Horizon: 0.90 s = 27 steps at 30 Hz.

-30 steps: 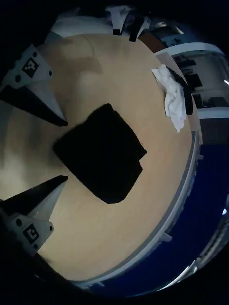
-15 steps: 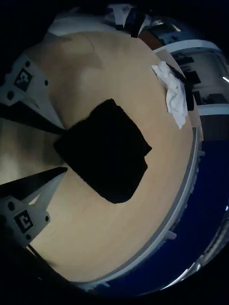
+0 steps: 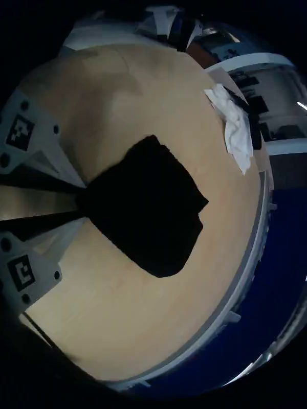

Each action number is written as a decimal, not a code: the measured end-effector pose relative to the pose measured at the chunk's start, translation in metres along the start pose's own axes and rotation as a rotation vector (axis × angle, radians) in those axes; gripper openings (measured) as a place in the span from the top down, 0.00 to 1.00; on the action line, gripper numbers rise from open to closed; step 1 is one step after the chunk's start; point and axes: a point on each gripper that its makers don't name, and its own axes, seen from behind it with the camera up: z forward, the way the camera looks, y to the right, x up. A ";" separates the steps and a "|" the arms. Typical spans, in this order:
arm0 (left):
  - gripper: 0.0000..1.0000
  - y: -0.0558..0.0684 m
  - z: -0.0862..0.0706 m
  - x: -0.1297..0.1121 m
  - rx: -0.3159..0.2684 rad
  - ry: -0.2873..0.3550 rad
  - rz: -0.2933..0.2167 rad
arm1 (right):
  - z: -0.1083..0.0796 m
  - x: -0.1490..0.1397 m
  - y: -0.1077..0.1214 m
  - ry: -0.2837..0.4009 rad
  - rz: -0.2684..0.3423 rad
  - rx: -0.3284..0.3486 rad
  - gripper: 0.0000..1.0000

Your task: Fold towel

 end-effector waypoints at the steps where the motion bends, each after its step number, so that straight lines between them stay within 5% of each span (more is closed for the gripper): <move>1: 0.12 0.000 0.000 0.000 0.000 0.000 0.000 | 0.000 0.000 0.000 0.002 0.001 0.000 0.85; 15: 0.12 -0.004 -0.002 -0.001 0.008 0.000 0.002 | -0.013 0.018 0.003 0.044 -0.012 0.010 0.93; 27: 0.12 -0.006 -0.010 0.002 0.013 0.003 0.004 | -0.062 0.087 0.018 0.179 -0.053 -0.006 0.94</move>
